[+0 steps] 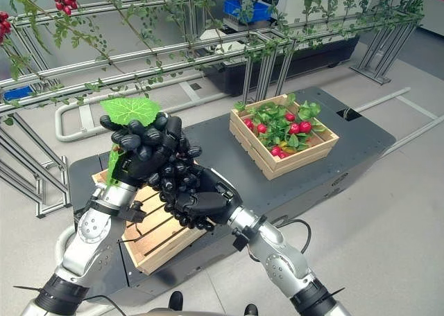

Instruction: Pick up the fruits from the basket on one side to the basket on the other side

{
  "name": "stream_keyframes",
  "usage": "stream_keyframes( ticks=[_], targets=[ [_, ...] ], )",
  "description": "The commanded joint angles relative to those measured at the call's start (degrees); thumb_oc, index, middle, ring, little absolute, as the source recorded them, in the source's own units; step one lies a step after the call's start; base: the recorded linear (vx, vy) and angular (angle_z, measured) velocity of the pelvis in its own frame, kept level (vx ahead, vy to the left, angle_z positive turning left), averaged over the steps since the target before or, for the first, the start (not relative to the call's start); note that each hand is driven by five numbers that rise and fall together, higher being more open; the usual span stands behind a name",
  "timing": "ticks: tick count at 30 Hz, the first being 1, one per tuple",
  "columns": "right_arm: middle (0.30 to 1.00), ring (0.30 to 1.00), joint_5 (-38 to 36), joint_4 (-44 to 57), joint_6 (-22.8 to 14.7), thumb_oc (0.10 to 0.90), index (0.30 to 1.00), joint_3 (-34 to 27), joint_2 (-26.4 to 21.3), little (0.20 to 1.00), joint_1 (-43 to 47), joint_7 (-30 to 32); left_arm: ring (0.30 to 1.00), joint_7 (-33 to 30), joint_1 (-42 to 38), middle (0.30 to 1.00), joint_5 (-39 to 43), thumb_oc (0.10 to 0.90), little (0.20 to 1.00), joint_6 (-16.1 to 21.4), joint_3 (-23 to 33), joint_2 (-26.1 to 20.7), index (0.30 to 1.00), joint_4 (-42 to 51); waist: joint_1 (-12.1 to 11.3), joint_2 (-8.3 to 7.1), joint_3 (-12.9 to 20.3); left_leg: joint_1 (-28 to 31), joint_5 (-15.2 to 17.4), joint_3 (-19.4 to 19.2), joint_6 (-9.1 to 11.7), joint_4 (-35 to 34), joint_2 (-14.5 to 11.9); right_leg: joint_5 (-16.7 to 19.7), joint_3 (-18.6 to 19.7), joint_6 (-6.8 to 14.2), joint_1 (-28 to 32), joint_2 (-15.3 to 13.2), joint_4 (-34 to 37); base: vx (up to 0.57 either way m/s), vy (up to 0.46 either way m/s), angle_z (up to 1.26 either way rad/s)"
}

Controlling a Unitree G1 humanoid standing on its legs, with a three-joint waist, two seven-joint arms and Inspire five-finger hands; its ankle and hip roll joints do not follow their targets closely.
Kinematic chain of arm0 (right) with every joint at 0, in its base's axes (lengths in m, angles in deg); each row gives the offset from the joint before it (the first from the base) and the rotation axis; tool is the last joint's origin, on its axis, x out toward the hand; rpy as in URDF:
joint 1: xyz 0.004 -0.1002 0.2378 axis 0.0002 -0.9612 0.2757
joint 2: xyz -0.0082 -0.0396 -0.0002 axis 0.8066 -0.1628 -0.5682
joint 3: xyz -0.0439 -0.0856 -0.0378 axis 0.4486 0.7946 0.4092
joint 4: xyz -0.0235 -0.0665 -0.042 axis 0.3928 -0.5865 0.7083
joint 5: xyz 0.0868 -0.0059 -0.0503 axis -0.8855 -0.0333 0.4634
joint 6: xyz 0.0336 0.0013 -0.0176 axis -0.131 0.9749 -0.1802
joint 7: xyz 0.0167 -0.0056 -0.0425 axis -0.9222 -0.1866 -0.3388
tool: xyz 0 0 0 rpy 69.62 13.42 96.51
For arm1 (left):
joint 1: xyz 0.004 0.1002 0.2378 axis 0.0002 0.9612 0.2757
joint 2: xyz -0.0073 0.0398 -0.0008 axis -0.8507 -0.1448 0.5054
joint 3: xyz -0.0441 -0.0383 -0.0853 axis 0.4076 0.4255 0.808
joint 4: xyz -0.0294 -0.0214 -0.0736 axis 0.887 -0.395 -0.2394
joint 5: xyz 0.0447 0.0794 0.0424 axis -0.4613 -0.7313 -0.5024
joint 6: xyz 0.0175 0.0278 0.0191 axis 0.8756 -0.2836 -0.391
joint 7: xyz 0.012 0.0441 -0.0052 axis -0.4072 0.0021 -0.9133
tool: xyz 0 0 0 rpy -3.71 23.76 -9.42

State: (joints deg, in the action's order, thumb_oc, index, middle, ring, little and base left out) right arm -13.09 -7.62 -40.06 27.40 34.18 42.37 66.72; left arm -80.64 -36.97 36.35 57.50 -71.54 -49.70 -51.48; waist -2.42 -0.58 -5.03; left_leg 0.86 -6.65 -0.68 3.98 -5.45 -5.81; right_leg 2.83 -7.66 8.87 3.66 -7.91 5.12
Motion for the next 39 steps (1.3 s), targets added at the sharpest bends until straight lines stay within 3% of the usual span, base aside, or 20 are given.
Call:
stream_keyframes(
  ticks=[1,10,12,13,14,15,23,26,30,35,39],
  targets=[
    [0.300,0.300,-0.74,2.55,-6.03,0.400,0.300,-0.95,3.33,0.300,2.21,0.61,0.300,-1.30,-5.66,0.300,0.82,0.400,0.300,9.77,2.35,0.21,0.300,3.98,-0.60,-0.63,5.70,2.51,6.95,0.63,-1.69,0.45,1.13,-0.10,0.46,-2.13,-0.46,0.01,-0.12,0.00,0.000,0.00],
    [0.300,0.300,0.53,-0.07,-7.18,0.400,0.300,-2.39,2.82,0.300,1.20,4.21,0.300,-4.09,-6.08,0.300,-5.84,0.400,0.300,11.37,2.78,-0.36,0.300,4.05,-0.24,-0.58,5.68,2.76,7.02,0.54,-1.58,0.45,0.99,-0.05,0.76,-2.08,-0.39,0.00,-0.12,0.00,0.002,-0.02],
    [0.300,0.300,1.07,0.22,-8.11,0.400,0.300,-3.81,2.15,0.300,0.76,4.97,0.540,-6.52,-5.84,0.540,-9.54,0.560,0.540,11.18,3.90,-1.29,0.540,3.44,-0.16,-0.59,5.70,2.79,7.03,0.53,-1.59,0.45,0.99,-0.07,0.87,-2.06,-0.39,0.05,-0.12,0.00,0.000,0.00],
    [0.300,0.300,1.16,0.27,-8.23,0.400,0.300,-3.98,2.05,0.300,0.67,5.12,0.578,-6.84,-5.80,0.578,-9.89,0.585,0.578,11.13,4.02,-1.42,0.578,3.38,-0.15,-0.59,5.69,2.81,7.03,0.52,-1.59,0.45,0.99,-0.07,0.88,-2.05,-0.38,0.05,-0.12,0.00,0.000,0.00],
    [0.300,0.300,1.48,0.45,-8.56,0.400,0.300,-4.72,1.65,0.300,0.29,5.42,0.844,-7.70,-5.51,0.844,-10.54,0.762,0.844,11.09,4.70,-1.99,0.844,2.93,-0.09,-0.59,5.79,2.81,7.03,0.52,-1.56,0.45,1.00,-0.08,1.01,-2.06,-0.40,0.08,-0.12,0.00,0.000,0.00],
    [0.300,0.300,1.98,0.73,-8.97,0.400,0.300,-5.64,1.35,0.300,-0.17,5.88,0.900,-8.81,-5.15,0.900,-11.38,0.800,0.900,10.96,5.74,-2.45,0.900,2.56,-0.04,-0.63,5.79,2.78,7.03,0.50,-1.54,0.45,0.96,-0.05,1.06,-2.06,-0.48,0.07,-0.12,0.00,0.000,0.00],
    [0.300,0.300,3.87,0.76,-10.99,0.400,0.300,-13.05,1.41,0.300,-4.58,9.50,0.900,-17.84,-0.66,0.900,-20.16,0.800,0.900,11.25,15.40,-4.65,0.900,-0.78,0.75,-0.72,5.87,2.74,7.02,-0.24,-1.47,0.45,0.57,0.04,1.69,-2.04,-0.98,0.22,-0.12,0.00,-0.003,-0.01],
    [0.300,0.300,4.72,0.55,-12.54,0.400,0.300,-16.52,1.99,0.300,-6.05,11.22,0.900,-24.04,1.39,0.900,-25.62,0.800,0.900,11.38,19.85,-5.25,0.900,-2.58,1.29,-0.80,5.65,2.71,7.04,-0.67,-1.35,0.45,0.32,0.07,2.06,-2.08,-1.36,0.40,-0.12,-0.02,-0.039,-0.02],
    [0.300,0.300,5.05,0.28,-14.45,0.400,0.300,-19.56,2.95,0.300,-6.97,12.45,0.900,-30.50,2.80,0.900,-26.49,0.800,0.900,11.10,23.75,-4.29,0.900,-5.37,2.01,-0.82,5.56,2.74,6.92,-1.35,-1.19,0.45,-0.17,0.05,2.67,-2.29,-1.74,0.87,-0.12,-0.01,-0.062,-0.05],
    [0.300,0.300,6.98,1.28,-15.37,0.400,0.300,-20.89,3.88,0.300,-7.39,13.69,0.900,-35.51,3.53,0.900,-25.35,0.800,0.900,9.28,24.87,-1.20,0.900,-5.80,2.59,-1.12,5.30,2.42,6.53,-1.87,-0.68,0.45,-1.21,-0.16,2.92,-2.74,-2.38,1.96,-0.12,0.00,-0.122,-0.12],
    [0.300,0.300,7.29,2.16,-15.61,0.400,0.300,-21.12,3.72,0.300,-7.15,12.96,0.900,-33.43,4.09,0.900,-21.54,0.800,0.900,9.92,23.90,0.36,0.900,-5.52,2.87,-1.45,4.98,2.24,5.92,-2.75,-0.08,0.45,-2.50,-0.36,2.98,-3.37,-2.93,3.10,-0.12,0.00,-0.134,-0.02]
  ],
)
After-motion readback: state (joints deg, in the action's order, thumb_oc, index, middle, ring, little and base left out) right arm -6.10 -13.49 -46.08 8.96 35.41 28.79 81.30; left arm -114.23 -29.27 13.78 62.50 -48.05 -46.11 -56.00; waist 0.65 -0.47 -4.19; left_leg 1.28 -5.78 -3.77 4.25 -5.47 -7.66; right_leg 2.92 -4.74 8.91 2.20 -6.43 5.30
